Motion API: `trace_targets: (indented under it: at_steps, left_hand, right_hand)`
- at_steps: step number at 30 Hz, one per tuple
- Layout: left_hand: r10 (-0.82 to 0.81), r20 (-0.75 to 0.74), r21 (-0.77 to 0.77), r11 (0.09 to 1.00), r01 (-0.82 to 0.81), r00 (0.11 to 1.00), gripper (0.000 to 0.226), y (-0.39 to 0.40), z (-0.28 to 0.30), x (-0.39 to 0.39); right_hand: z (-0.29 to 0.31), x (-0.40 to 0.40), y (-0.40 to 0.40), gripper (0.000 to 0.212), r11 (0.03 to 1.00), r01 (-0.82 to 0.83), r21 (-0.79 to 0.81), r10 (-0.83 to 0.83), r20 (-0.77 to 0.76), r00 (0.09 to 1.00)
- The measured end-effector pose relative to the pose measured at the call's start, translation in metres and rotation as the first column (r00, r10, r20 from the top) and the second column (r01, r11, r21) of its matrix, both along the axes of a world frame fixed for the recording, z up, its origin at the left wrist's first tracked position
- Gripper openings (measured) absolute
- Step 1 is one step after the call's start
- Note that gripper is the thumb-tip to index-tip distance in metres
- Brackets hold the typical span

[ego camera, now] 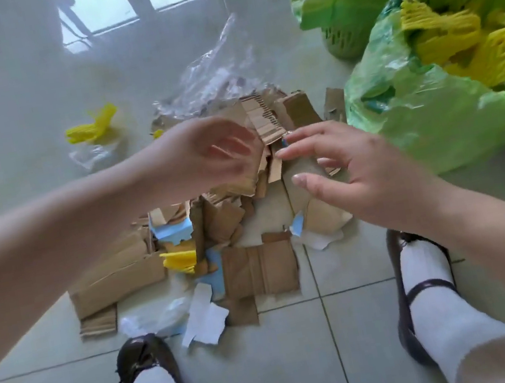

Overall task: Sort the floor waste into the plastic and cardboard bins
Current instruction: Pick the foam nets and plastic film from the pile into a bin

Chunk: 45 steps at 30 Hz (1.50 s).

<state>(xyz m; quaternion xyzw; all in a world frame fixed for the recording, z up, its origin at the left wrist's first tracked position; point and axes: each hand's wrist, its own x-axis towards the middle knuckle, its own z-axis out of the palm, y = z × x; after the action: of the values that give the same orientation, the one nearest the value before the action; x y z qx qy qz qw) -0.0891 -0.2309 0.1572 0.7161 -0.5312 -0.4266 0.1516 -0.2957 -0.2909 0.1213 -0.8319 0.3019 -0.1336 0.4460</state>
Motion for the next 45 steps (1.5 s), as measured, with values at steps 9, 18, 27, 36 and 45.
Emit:
trace_targets:
  at_steps: [9, 18, 27, 36, 45]
  left_hand:
    - [0.419, -0.175, -0.061, 0.899, -0.434, 0.891, 0.025, 0.129, -0.029, 0.1]
    - [0.225, 0.19, -0.068, 0.974, -0.215, 0.956, 0.035, 0.19, -0.151, 0.122]
    - [-0.301, 0.495, -0.109, 0.909, 0.402, 0.815, 0.052, 0.176, -0.207, 0.129]
    - [-0.317, 0.551, -0.192, 0.852, 0.487, 0.772, 0.016, 0.156, -0.223, 0.146]
    - [0.09, 0.45, -0.304, 0.951, 0.057, 0.888, 0.039, 0.163, -0.192, 0.191]
  right_hand:
    - [0.001, 0.104, 0.036, 0.031, 0.922, -0.365, -0.132, 0.333, -0.216, 0.918]
    - [-0.066, 0.209, 0.059, 0.038, 0.72, -0.674, -0.168, 0.422, -0.665, 0.616]
    - [-0.115, 0.266, 0.035, 0.056, 0.517, -0.816, -0.258, 0.4, -0.77, 0.497]
    - [-0.133, 0.304, 0.02, 0.058, 0.4, -0.887, -0.233, 0.492, -0.762, 0.422]
    - [-0.115, 0.316, 0.026, 0.057, 0.586, -0.744, -0.32, 0.359, -0.721, 0.593]
